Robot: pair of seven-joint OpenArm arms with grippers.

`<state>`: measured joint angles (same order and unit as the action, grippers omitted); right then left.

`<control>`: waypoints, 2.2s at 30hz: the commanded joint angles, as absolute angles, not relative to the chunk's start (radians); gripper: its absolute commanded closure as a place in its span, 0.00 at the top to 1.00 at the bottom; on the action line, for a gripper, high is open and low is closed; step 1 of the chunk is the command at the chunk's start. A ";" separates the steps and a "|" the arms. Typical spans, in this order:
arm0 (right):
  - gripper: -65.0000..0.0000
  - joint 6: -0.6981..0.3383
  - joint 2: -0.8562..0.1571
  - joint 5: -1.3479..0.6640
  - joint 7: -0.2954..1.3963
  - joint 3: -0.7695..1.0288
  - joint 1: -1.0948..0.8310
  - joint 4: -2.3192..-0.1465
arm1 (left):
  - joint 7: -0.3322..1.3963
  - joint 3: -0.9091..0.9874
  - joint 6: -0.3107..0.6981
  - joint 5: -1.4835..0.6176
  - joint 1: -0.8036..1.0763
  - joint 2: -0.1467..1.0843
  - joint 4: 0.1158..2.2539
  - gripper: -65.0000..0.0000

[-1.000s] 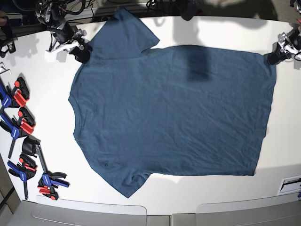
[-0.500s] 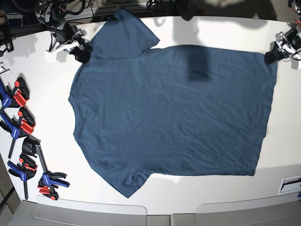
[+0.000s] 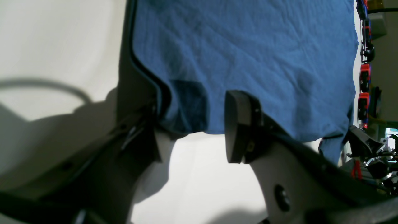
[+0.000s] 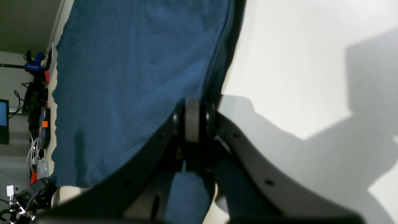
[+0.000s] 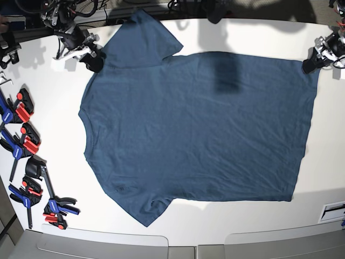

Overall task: Fold the T-shirt properly
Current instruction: 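Move the left gripper to the hem corner on the same side and grasp, then lift the grasped shirt edge with both grippers, stretching it taut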

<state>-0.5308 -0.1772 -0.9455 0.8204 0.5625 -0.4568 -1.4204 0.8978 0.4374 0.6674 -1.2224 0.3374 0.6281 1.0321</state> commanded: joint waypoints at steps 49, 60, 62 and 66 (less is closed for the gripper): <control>0.00 -0.512 -0.194 -0.900 0.970 0.728 -0.742 -1.828 | 1.062 0.702 0.637 -1.250 0.671 0.646 1.331 0.00; 0.00 -0.512 -0.194 -0.900 0.956 0.750 -0.809 -2.001 | 1.062 0.702 0.674 -1.319 0.728 0.646 1.351 0.00; 0.00 -0.512 -0.194 -0.900 0.936 0.750 -0.807 -2.035 | 1.056 0.702 0.674 -1.318 0.726 0.646 1.383 0.00; 0.00 -0.512 -0.194 -0.887 0.935 0.749 -0.747 -2.049 | 1.019 0.702 0.674 -1.299 0.725 0.646 1.480 0.00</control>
<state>-0.5053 -0.1825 -0.8658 0.9646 0.7414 -0.7444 -2.0308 1.0313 0.6884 0.6632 -1.2785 0.7200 0.6254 1.4693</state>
